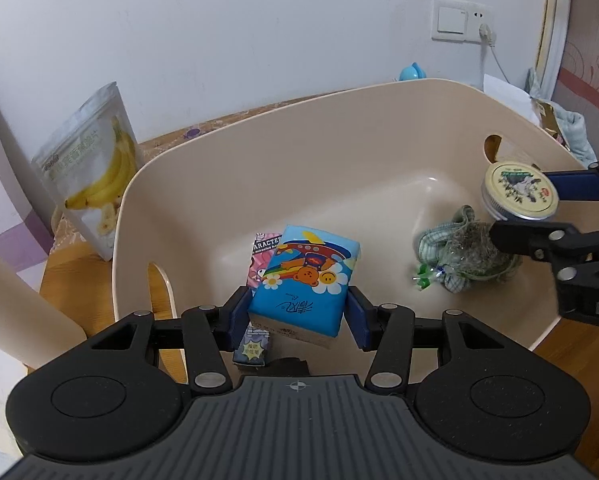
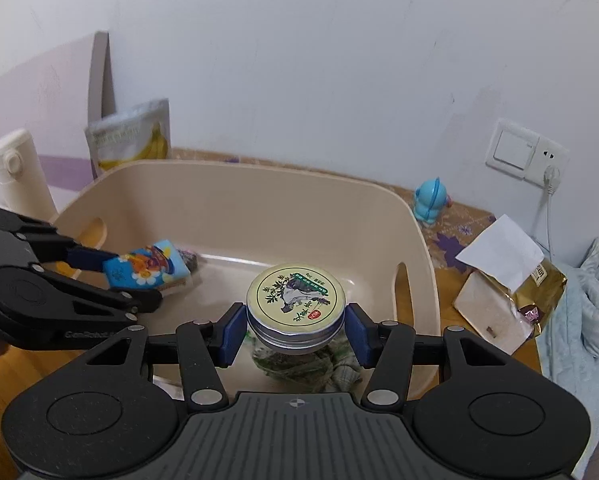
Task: Organize objects
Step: 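Open both tools to drop the tissue pack and tin into the bin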
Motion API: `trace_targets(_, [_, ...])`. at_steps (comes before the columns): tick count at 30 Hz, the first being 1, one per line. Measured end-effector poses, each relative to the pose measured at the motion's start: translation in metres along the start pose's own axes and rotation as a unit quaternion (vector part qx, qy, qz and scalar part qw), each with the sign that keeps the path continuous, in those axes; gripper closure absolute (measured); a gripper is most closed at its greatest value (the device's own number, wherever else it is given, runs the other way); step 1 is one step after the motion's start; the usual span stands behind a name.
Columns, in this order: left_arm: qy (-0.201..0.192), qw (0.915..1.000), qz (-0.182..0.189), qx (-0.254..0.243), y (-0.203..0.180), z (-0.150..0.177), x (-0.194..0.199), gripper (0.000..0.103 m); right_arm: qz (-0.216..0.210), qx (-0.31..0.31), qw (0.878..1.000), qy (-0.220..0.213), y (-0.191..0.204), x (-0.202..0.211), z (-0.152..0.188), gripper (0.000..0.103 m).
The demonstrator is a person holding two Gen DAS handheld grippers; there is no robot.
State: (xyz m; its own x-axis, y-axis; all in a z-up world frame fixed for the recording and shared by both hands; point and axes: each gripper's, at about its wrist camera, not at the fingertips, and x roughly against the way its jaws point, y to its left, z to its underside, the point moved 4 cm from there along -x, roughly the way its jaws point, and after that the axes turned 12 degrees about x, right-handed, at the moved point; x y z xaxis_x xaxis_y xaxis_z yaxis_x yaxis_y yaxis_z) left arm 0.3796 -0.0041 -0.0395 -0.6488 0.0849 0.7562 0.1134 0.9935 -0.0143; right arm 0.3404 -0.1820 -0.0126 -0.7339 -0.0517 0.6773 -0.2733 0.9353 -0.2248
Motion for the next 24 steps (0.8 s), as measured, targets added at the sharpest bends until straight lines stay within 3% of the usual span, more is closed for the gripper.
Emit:
trace_targets(8, [0.019,0.9998,-0.002,-0.001,-0.001,-0.001,-0.002,0.051,-0.008,-0.004,0.999,0.034,0.001,-0.014,0.001,0.052])
trace_targets(10, [0.018,0.9998,-0.001,-0.001,-0.002,-0.001,-0.001,0.047,-0.006,-0.010,0.999,0.039,0.000,-0.015,0.002,0.044])
trace_targets(14, [0.013,0.9999,-0.001,-0.001,-0.003,0.000,0.000,0.045,0.008,-0.003,0.999,0.036,0.000,-0.011,0.002,0.040])
trace_targets(21, [0.019,0.9997,0.008,0.010,-0.006,-0.002,0.001,0.033,0.017,-0.015,0.999,0.024,-0.006,0.001,0.003,0.000])
trace_targets(23, [0.012,0.9998,0.008,0.011,-0.007,-0.002,0.004,0.029,0.018,-0.017,0.999,0.021,-0.008,0.005,0.003,0.000])
trace_targets(24, [0.007,0.9999,0.005,0.011,-0.008,-0.002,0.006,0.022,0.018,-0.017,1.000,0.018,-0.009,0.009,0.003,0.000])
